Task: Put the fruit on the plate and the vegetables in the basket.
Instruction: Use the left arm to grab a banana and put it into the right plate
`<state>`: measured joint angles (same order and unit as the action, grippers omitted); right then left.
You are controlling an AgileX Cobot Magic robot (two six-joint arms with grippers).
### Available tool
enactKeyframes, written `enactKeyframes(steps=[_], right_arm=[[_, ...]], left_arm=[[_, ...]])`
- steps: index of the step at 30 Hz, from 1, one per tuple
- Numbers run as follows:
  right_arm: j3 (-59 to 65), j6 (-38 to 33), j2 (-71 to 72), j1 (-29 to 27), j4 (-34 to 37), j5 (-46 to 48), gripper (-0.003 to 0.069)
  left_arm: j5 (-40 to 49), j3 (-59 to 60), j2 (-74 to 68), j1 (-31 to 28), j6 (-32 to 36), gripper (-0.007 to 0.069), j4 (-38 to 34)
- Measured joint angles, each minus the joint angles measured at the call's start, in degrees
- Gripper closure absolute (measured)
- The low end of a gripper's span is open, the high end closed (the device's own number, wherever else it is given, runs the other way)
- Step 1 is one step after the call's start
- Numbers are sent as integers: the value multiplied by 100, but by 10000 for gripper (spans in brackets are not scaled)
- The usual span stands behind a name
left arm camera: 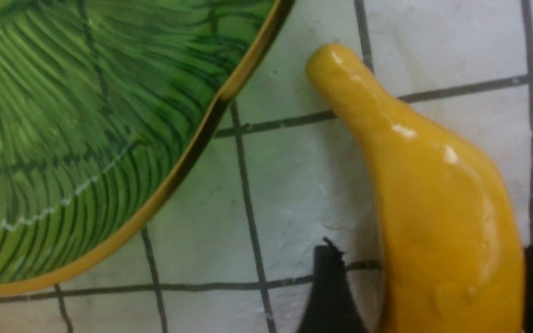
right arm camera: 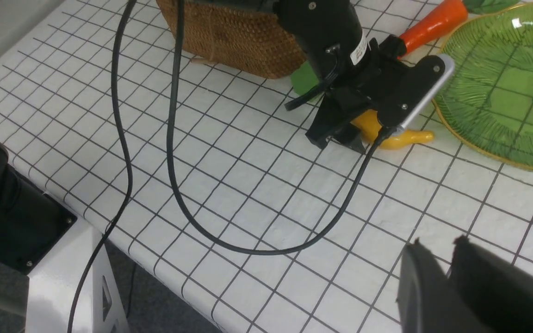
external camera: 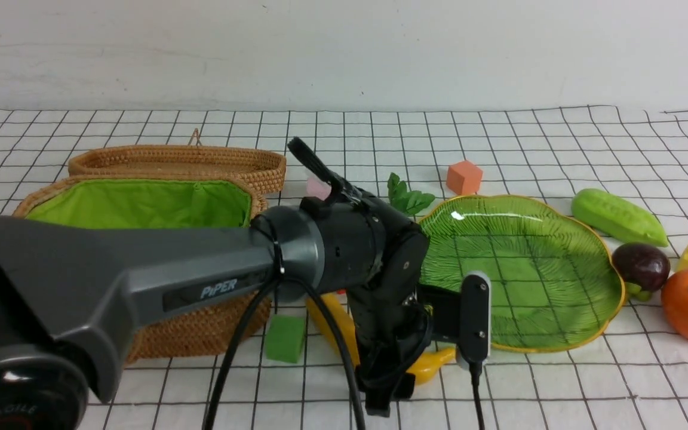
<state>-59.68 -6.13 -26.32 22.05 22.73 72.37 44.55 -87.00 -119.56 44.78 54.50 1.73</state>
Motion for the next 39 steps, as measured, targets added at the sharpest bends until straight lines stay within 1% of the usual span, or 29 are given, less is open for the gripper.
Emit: enactKeyframes(steps=[1,2,4,7,9,12,14,17,19,23,24,25,31,34,39], right_arm=[[0,0,0,0,0,0,538],[0,0,0,0,0,0,537],[0,0,0,0,0,0,536],[0,0,0,0,0,0,532],[0,0,0,0,0,0,531],[0,0,0,0,0,0,529],[0,0,-6,0,0,0,529],[0,111,-6,0,-143,-8,525],[0,343,-6,0,-431,-159,522],[0,944,-6,0,-1147,-528,518],[0,963,-6,0,-1166,-535,518],[0,1033,-11,0,-1260,-541,518],[0,1093,-15,0,-1219,-276,518],[0,1093,-15,0,-1202,-94,518],[0,1093,-15,0,-1184,-45,518]], left_arm=[[61,-5,-4,0,-36,184,-15],[142,-12,-12,6,-84,266,-40],[178,-17,-14,12,-106,323,-41],[261,-36,-8,27,-174,317,-46],[471,-49,27,47,-190,317,-31],[1107,-147,333,211,-244,317,-7],[1174,-269,590,319,-342,317,-15],[817,-634,960,514,-668,317,-132],[211,-919,987,561,-859,317,-357],[-809,-1499,530,564,-944,317,-932],[-809,-1562,456,564,-943,317,-967],[-1043,-1753,220,551,-948,317,-1037],[-1254,-2477,-812,551,-949,317,-1027],[-1397,-2555,-1075,551,-949,317,-1014],[-1360,-2559,-1196,550,-945,317,-1009]])
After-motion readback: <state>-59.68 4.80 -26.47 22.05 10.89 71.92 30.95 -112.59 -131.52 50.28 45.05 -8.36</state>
